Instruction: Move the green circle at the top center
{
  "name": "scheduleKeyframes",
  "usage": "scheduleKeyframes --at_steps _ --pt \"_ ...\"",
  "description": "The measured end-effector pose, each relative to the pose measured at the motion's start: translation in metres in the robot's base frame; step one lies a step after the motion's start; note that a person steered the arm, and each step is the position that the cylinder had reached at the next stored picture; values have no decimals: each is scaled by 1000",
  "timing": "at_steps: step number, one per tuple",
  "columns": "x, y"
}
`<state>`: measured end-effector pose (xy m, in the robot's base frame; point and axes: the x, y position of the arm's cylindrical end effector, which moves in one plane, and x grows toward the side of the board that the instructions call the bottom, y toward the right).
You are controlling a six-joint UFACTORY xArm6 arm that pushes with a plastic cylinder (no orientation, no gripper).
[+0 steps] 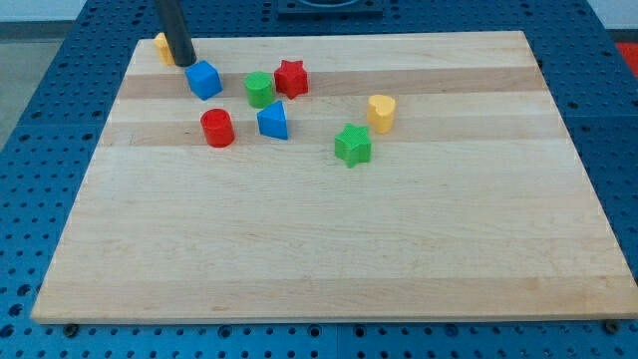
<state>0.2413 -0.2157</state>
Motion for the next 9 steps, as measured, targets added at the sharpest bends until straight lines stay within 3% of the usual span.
scheduleKeyframes --at_steps 3,9 --pt "0 19" --pt "92 102"
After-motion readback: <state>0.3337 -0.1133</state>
